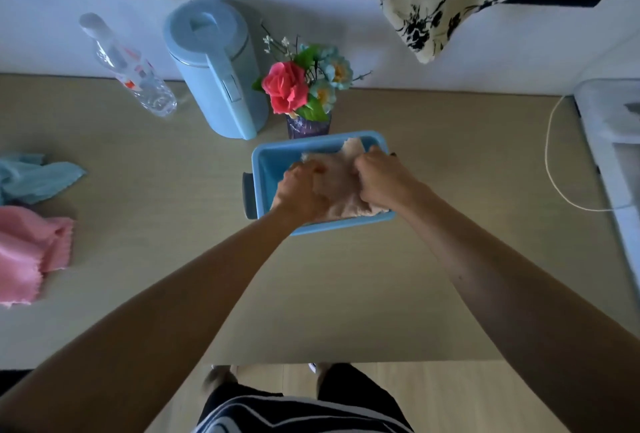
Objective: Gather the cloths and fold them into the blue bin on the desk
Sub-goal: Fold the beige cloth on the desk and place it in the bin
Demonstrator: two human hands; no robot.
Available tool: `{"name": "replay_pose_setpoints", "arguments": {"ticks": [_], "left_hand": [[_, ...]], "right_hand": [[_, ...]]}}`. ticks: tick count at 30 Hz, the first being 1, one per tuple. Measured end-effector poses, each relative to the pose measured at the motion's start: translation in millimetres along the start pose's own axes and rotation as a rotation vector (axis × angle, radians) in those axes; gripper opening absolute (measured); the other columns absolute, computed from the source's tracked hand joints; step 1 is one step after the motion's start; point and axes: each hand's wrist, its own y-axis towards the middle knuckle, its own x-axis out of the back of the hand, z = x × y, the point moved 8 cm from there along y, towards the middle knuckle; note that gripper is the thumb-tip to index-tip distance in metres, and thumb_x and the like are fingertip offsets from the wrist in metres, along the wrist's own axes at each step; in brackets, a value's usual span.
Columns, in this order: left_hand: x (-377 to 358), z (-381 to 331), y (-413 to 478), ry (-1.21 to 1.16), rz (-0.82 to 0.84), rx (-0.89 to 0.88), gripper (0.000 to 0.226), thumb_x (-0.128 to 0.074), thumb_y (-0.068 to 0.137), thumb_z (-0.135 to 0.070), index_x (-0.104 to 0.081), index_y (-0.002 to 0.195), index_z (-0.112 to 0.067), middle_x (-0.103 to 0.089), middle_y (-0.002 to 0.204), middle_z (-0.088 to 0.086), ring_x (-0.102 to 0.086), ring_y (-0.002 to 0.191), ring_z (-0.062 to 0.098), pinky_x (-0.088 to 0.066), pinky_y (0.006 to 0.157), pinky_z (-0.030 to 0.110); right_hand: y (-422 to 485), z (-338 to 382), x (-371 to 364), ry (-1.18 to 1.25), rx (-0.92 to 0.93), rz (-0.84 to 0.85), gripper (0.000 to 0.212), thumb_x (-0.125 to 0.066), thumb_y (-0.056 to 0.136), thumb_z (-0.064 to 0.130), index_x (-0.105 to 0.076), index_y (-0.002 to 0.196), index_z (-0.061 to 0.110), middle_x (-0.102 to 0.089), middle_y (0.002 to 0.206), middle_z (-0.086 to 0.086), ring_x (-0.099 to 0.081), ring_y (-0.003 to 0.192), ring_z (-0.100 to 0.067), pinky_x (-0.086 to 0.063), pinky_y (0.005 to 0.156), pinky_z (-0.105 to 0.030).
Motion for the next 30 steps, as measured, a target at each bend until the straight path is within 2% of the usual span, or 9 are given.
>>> {"name": "replay_pose_setpoints", "arguments": {"ticks": [5, 11, 14, 16, 18, 21, 23, 25, 30], "left_hand": [[-19, 6, 13, 0.066, 0.056, 0.046, 0.065, -0.075, 0.072, -0.013, -0.061, 0.133, -0.027, -0.060, 0.132, 0.010, -0.064, 0.114, 0.037, -0.055, 0.095, 0.042], [-42, 6, 27, 0.193, 0.170, 0.053, 0.064, -0.077, 0.076, -0.013, -0.055, 0.135, -0.023, -0.056, 0.134, 0.012, -0.062, 0.117, 0.036, -0.056, 0.096, 0.047], [-43, 7, 28, 0.288, 0.207, 0.051, 0.066, -0.077, 0.079, -0.017, -0.050, 0.139, -0.023, -0.056, 0.135, 0.011, -0.061, 0.120, 0.035, -0.055, 0.098, 0.045], [-35, 7, 29, 0.444, 0.146, 0.049, 0.063, -0.077, 0.081, -0.022, -0.051, 0.139, -0.022, -0.052, 0.137, 0.012, -0.061, 0.120, 0.035, -0.053, 0.094, 0.043], [-29, 5, 29, 0.579, 0.091, 0.027, 0.063, -0.078, 0.082, -0.027, -0.051, 0.139, -0.024, -0.042, 0.142, 0.012, -0.054, 0.124, 0.034, -0.051, 0.094, 0.045], [-35, -6, 34, 0.570, 0.087, -0.126, 0.064, -0.081, 0.079, -0.028, -0.054, 0.137, -0.023, -0.039, 0.142, 0.010, -0.045, 0.130, 0.032, -0.048, 0.100, 0.047], [-47, -7, 40, 0.600, 0.155, -0.186, 0.067, -0.080, 0.079, -0.028, -0.052, 0.140, -0.020, -0.044, 0.141, 0.009, -0.042, 0.134, 0.031, -0.042, 0.107, 0.045], [-57, 0, 47, 0.643, 0.210, -0.180, 0.070, -0.077, 0.081, -0.030, -0.048, 0.143, -0.017, -0.044, 0.144, 0.011, -0.038, 0.138, 0.032, -0.038, 0.111, 0.044], [-67, 17, 57, 0.669, 0.256, -0.182, 0.089, -0.081, 0.076, -0.033, -0.035, 0.150, -0.015, -0.037, 0.151, 0.012, -0.032, 0.143, 0.033, -0.035, 0.112, 0.046]], "right_hand": [[14, 5, -22, 0.010, 0.009, -0.004, 0.064, -0.050, 0.089, -0.008, -0.030, 0.149, 0.004, -0.044, 0.139, -0.024, -0.059, 0.118, -0.041, -0.049, 0.091, -0.043], [22, 6, -43, -0.077, -0.079, 0.045, 0.069, -0.056, 0.091, -0.003, -0.023, 0.152, 0.000, -0.031, 0.152, -0.022, -0.057, 0.125, -0.037, -0.050, 0.095, -0.044], [19, 12, -32, -0.124, -0.033, 0.027, 0.060, -0.060, 0.086, -0.007, -0.040, 0.142, -0.001, -0.025, 0.152, -0.022, -0.059, 0.119, -0.037, -0.051, 0.092, -0.043], [15, 15, -16, -0.179, 0.029, -0.073, 0.045, -0.064, 0.083, -0.005, -0.054, 0.126, 0.002, -0.025, 0.151, -0.023, -0.058, 0.114, -0.037, -0.051, 0.089, -0.043], [13, 20, -10, -0.273, 0.099, -0.121, 0.033, -0.065, 0.083, -0.002, -0.060, 0.115, 0.005, -0.032, 0.147, -0.022, -0.054, 0.115, -0.036, -0.048, 0.090, -0.045], [19, 23, -29, -0.350, 0.173, 0.001, 0.029, -0.055, 0.094, 0.003, -0.063, 0.121, 0.005, -0.044, 0.139, -0.020, -0.053, 0.123, -0.035, -0.046, 0.098, -0.046], [28, 17, -48, -0.387, 0.149, 0.111, 0.038, -0.046, 0.100, 0.008, -0.054, 0.138, 0.004, -0.035, 0.151, -0.024, -0.047, 0.134, -0.035, -0.044, 0.107, -0.045], [38, 11, -62, -0.381, 0.102, 0.167, 0.044, -0.043, 0.103, 0.010, -0.045, 0.147, 0.005, -0.029, 0.157, -0.023, -0.045, 0.137, -0.034, -0.042, 0.110, -0.045], [53, 6, -87, -0.306, 0.023, 0.207, 0.065, -0.053, 0.099, 0.008, -0.024, 0.156, 0.011, -0.023, 0.159, -0.021, -0.034, 0.143, -0.039, -0.040, 0.110, -0.050]]}}
